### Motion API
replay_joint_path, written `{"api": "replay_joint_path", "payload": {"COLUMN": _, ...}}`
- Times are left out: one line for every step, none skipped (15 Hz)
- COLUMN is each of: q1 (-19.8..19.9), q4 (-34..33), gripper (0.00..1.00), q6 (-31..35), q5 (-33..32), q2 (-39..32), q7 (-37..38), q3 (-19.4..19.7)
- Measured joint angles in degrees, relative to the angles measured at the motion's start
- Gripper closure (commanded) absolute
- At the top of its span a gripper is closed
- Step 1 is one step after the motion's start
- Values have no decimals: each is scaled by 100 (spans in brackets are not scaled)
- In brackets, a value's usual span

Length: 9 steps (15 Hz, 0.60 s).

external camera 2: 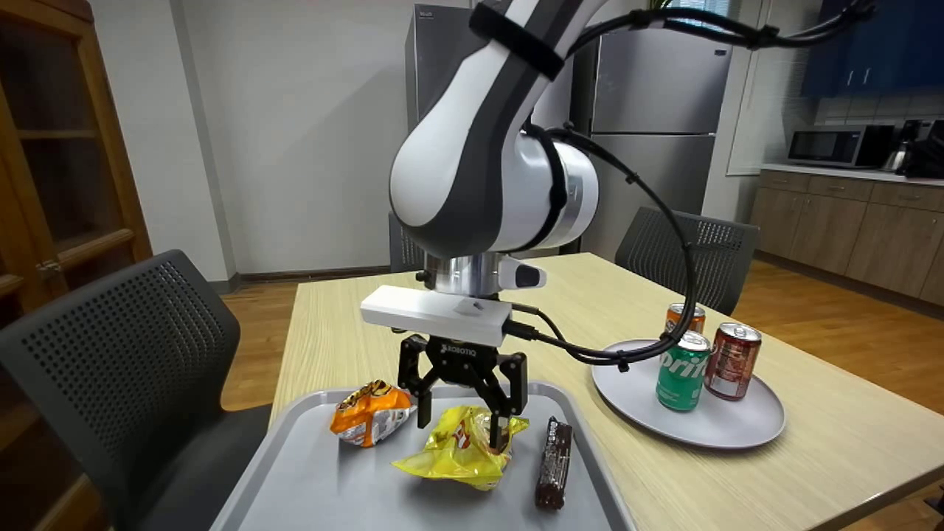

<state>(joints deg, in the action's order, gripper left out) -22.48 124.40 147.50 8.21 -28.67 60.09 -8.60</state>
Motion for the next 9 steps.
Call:
{"api": "replay_joint_path", "payload": {"q1": -2, "q4": -14, "gripper": 44, "q6": 0, "q5": 0, "q2": -11, "q7": 0, "q3": 13}}
{"api": "replay_joint_path", "payload": {"q1": -5, "q4": -21, "gripper": 51, "q6": 0, "q5": 0, "q2": -13, "q7": 1, "q3": 27}}
{"api": "replay_joint_path", "payload": {"q1": -5, "q4": -25, "gripper": 59, "q6": 0, "q5": 0, "q2": -13, "q7": 1, "q3": 37}}
{"api": "replay_joint_path", "payload": {"q1": -5, "q4": -27, "gripper": 66, "q6": 0, "q5": 0, "q2": -13, "q7": 1, "q3": 45}}
{"api": "replay_joint_path", "payload": {"q1": -5, "q4": -27, "gripper": 75, "q6": 0, "q5": 0, "q2": -13, "q7": 1, "q3": 53}}
{"api": "replay_joint_path", "payload": {"q1": -5, "q4": -27, "gripper": 82, "q6": -1, "q5": 0, "q2": -13, "q7": 1, "q3": 59}}
{"api": "replay_joint_path", "payload": {"q1": -5, "q4": -28, "gripper": 90, "q6": -1, "q5": 0, "q2": -13, "q7": 1, "q3": 65}}
{"api": "replay_joint_path", "payload": {"q1": -6, "q4": -28, "gripper": 97, "q6": -1, "q5": 0, "q2": -13, "q7": 1, "q3": 72}}
{"api": "replay_joint_path", "payload": {"q1": -6, "q4": -28, "gripper": 100, "q6": -1, "q5": 0, "q2": -13, "q7": 1, "q3": 79}}
